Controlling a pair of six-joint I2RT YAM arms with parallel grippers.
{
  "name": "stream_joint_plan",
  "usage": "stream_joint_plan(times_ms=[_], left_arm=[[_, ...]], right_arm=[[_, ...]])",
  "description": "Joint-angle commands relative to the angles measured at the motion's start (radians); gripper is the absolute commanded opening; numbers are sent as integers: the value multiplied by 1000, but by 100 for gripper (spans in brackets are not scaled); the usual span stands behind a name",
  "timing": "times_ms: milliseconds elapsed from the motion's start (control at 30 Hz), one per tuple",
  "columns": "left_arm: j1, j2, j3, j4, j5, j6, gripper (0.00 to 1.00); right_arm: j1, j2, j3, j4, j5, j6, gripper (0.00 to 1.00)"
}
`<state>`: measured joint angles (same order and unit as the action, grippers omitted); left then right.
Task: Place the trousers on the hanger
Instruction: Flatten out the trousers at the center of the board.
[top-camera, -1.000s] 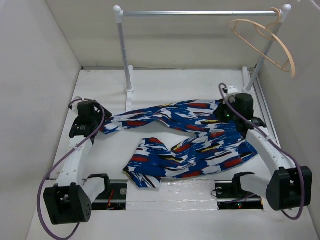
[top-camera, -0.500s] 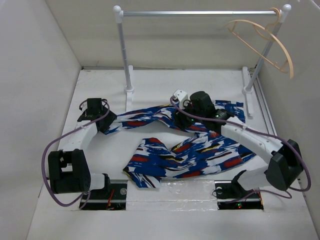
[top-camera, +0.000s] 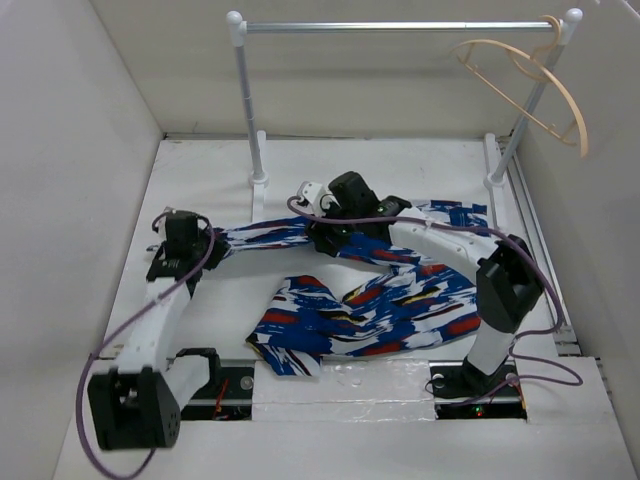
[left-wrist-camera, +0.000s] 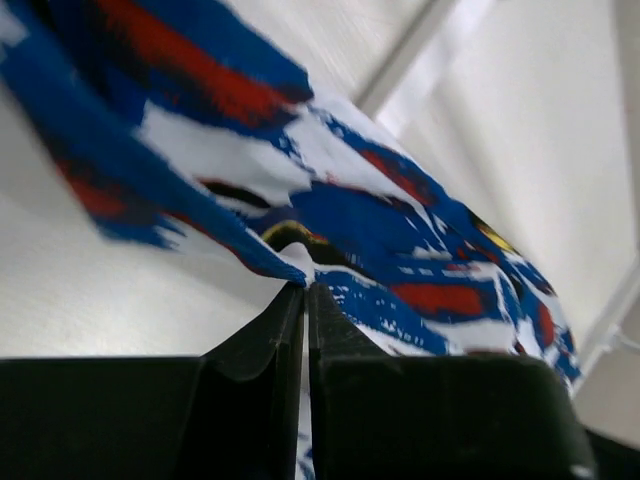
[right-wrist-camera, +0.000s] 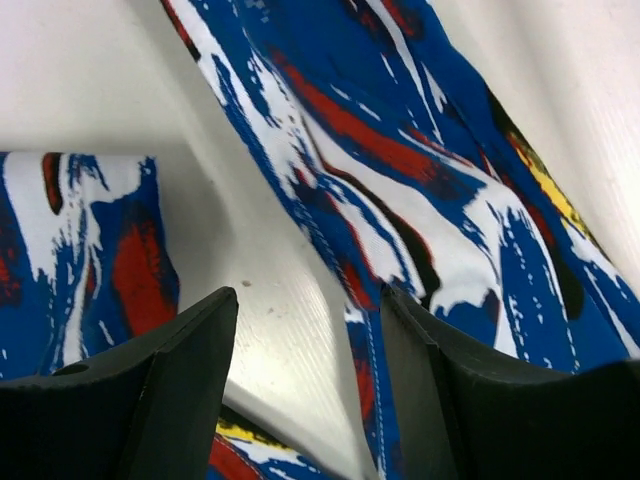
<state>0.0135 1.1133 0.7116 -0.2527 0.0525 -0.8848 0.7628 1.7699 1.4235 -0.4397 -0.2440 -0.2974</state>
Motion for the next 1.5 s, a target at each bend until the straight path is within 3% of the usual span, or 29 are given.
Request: stream_joint_plan(times_ms=[0, 33, 267, 300, 400, 433, 533, 633, 700, 733, 833, 967, 1000, 1033, 1133, 1333, 1467], left_arm=[[-4, -220, -113, -86, 36, -51, 0], [-30, -268, -180, -162, 59, -71, 0], [-107, -381, -265, -220, 168, -88, 1], [-137, -380, -239, -293, 152, -68, 21], [-150, -397, -184, -360, 117, -65, 53], [-150, -406, -117, -376, 37, -51, 72], [-150, -414, 39, -396, -173, -40, 84], [-139, -331, 120, -327, -297, -20, 87], [-83, -206, 132, -263, -303, 0, 86], [-64, -164, 146, -255, -306, 4, 84], [-41, -15, 176, -230, -345, -2, 76], [-15, 36, 141, -235, -384, -28, 71], [9, 31, 123, -199, -381, -20, 71], [69, 37, 86, -180, -335, -13, 70], [178, 100, 55, -123, -252, 30, 71], [178, 297, 117, -91, -344, 75, 71], [178, 379, 132, -62, -329, 86, 70]], right_arm=[[18, -32, -27, 9, -24, -23, 64], [27, -24, -59, 12, -29, -35, 65], [36, -76, -195, -11, -18, -66, 59], [36, -104, -221, -45, -21, -77, 58], [36, -151, -256, -76, -18, -82, 56], [36, -167, -264, -88, -20, -85, 57], [24, -211, -276, -135, -35, -91, 61], [1, -253, -264, -154, -58, -88, 61], [-10, -289, -252, -148, -74, -79, 56], [-19, -300, -250, -143, -77, -75, 38], [-19, -340, -256, -125, -77, -63, 0], [-29, -421, -310, -106, -37, -40, 0], [-40, -434, -323, -97, -40, -29, 4], [-40, -444, -337, -94, -46, -25, 17], [-63, -486, -376, -82, -104, 0, 33], [-62, -515, -405, -54, -132, 49, 36], [-53, -550, -414, -60, -75, 76, 36]])
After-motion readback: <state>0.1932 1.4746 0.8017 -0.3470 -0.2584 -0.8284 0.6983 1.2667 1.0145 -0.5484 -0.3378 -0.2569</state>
